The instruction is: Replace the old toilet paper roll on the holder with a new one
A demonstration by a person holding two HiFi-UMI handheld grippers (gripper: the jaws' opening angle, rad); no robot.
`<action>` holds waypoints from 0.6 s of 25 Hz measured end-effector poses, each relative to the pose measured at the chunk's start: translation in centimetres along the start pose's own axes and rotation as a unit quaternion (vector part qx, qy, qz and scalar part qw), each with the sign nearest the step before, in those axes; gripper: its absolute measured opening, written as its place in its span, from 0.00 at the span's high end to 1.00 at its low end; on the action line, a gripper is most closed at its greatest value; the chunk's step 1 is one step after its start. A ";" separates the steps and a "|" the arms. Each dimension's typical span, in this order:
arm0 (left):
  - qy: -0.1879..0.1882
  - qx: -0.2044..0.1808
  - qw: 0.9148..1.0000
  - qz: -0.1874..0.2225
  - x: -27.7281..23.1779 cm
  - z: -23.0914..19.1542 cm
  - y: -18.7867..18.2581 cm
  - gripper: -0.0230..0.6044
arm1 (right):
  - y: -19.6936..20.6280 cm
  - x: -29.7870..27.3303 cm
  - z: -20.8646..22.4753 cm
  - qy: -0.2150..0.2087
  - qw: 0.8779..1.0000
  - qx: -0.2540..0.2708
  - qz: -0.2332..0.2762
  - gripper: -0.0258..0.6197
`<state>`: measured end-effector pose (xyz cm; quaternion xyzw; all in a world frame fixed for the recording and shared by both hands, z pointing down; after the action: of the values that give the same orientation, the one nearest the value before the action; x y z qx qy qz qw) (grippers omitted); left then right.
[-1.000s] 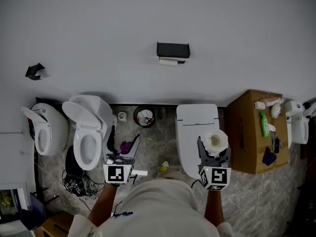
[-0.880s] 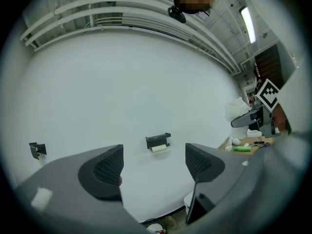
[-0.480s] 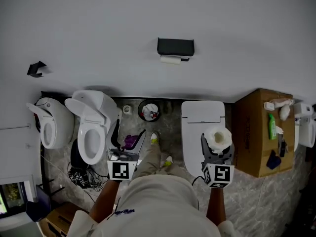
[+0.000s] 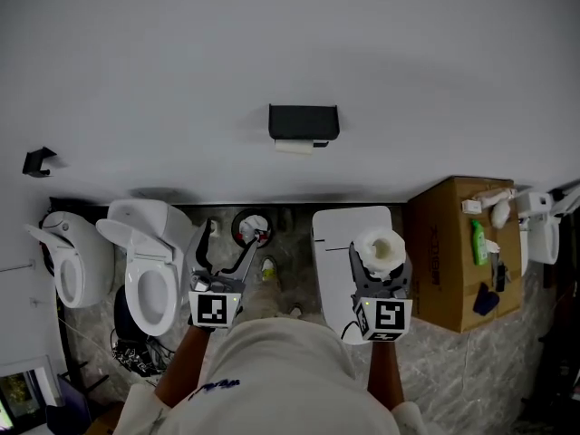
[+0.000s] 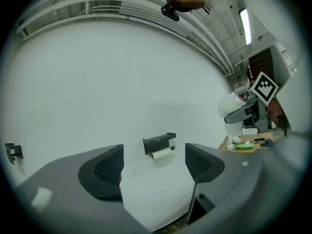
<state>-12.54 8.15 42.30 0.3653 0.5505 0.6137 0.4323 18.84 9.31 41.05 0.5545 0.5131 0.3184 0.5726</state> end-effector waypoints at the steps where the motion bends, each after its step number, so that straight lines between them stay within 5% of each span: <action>1: 0.008 -0.005 1.000 -0.002 -0.8 -0.6 0.1 0.34 | -0.7 -0.8 -0.2 0.003 1.000 0.002 0.003 0.47; 7: 0.074 -0.005 0.995 -0.064 -7.8 -3.2 5.6 0.34 | -2.6 -5.2 -1.4 0.025 0.999 0.025 -0.015 0.47; 11: 0.126 -0.076 0.986 -0.080 -11.7 -2.9 7.6 0.35 | -2.7 -7.6 -2.1 0.043 0.998 0.027 -0.037 0.47; 15: 0.170 -0.172 0.966 -0.093 -14.8 -1.1 7.8 0.38 | -3.0 -8.8 -1.6 0.060 0.997 0.025 -0.049 0.47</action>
<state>-9.25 -6.22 50.32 0.1229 0.5332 0.7096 0.4440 14.31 1.04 40.43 0.5230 0.5805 0.3099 0.5417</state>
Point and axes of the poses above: the fingertips, and each gripper's own axes: x backward along the fingers, z to its right, y out of its underside, the point moved 8 cm from there along x, backward along the fingers, and after that the axes turned 3 degrees about x, right-handed, at the moved point
